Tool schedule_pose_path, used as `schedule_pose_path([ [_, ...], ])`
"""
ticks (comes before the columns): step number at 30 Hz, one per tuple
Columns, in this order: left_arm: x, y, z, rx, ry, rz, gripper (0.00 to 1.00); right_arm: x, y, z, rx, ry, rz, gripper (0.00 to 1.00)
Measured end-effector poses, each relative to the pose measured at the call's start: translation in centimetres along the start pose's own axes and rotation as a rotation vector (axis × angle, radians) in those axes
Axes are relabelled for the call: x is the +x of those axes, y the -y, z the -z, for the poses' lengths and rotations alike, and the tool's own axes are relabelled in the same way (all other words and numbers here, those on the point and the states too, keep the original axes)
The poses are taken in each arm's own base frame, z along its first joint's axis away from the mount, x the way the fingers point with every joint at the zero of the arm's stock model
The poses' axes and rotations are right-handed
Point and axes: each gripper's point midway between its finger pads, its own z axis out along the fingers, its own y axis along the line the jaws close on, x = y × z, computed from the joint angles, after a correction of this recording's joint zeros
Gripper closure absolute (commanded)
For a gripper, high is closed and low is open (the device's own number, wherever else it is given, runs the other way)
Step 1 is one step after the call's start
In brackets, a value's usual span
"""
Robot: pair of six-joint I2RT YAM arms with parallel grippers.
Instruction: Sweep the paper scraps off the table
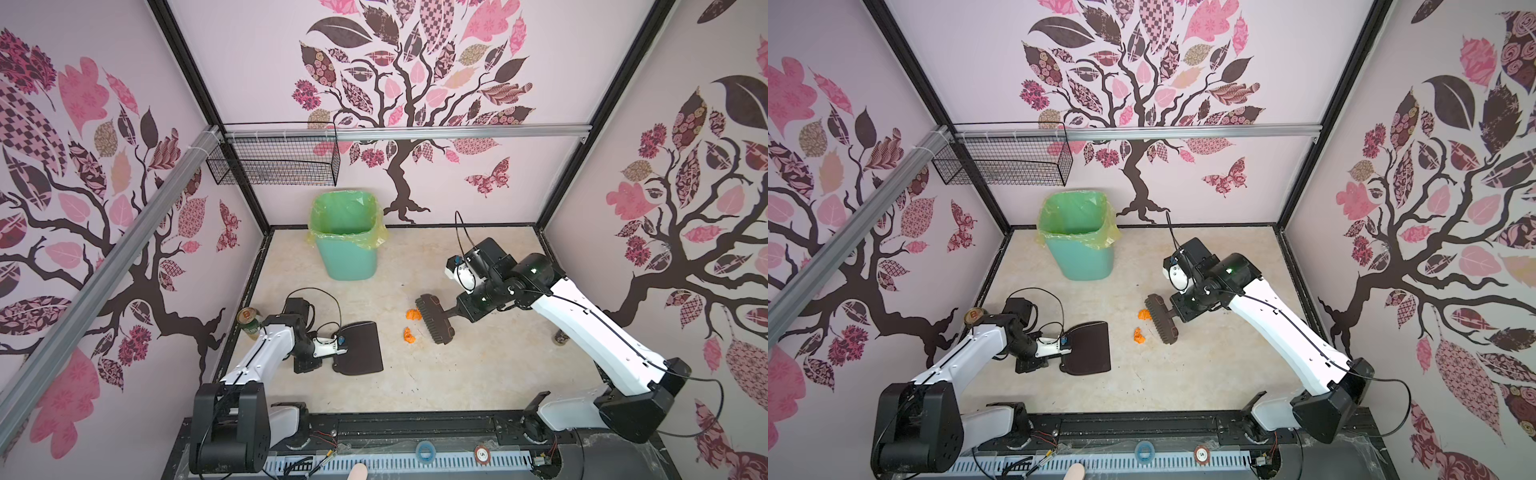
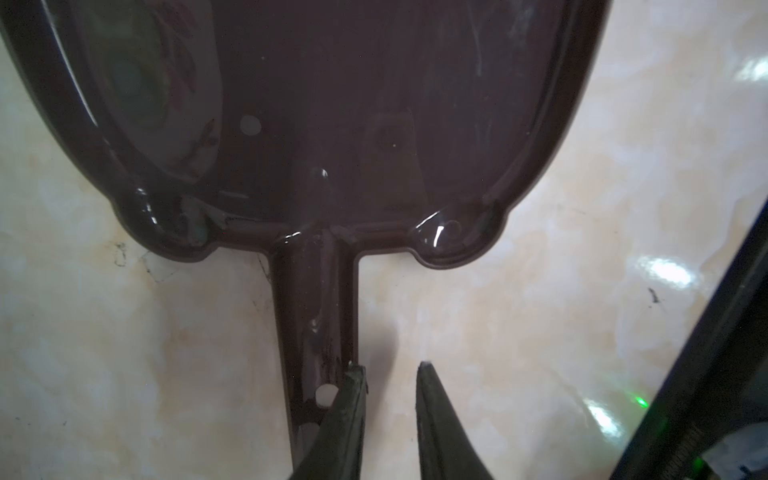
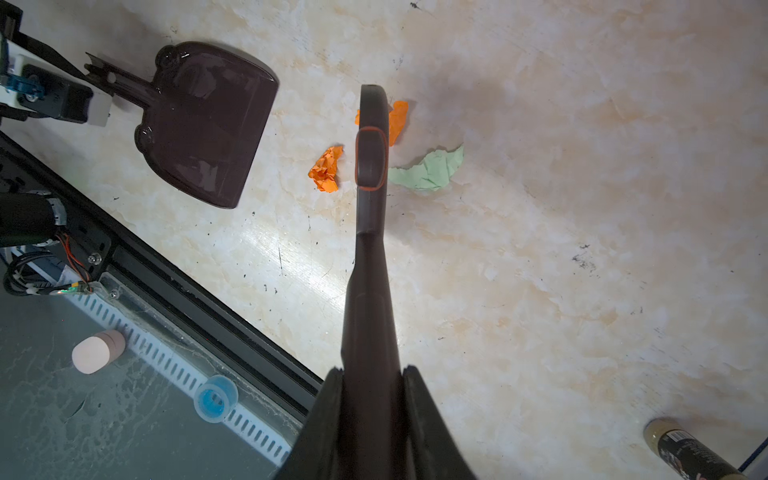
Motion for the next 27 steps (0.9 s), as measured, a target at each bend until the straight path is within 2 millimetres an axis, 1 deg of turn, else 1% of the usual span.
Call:
schedule_pose_path([
  [3,0.3,-0.1,-0.7,0.014,-0.014,-0.009,0.78,0.0,0.0,0.2,0.000,0.005,0.000,1.00],
  [11,0.1,-1.5,-0.7,-0.043,-0.009,-0.021,0.77,0.0,0.1,0.2,0.000,0.007,-0.003,1.00],
  [15,0.0,-1.8,-0.6,-0.050,-0.008,-0.022,0.77,0.0,0.0,0.2,-0.003,0.007,-0.003,1.00],
  [20,-0.1,-2.1,0.0,-0.059,-0.005,-0.024,0.77,-0.1,-0.1,0.1,-0.012,0.010,-0.006,1.00],
  [25,-0.6,-3.3,1.5,-0.114,0.004,-0.040,0.77,0.2,-0.2,-0.5,-0.019,0.000,-0.008,1.00],
  [27,-0.5,-3.4,1.5,-0.118,0.001,-0.052,0.77,0.4,-0.1,-0.8,-0.018,-0.007,-0.009,1.00],
])
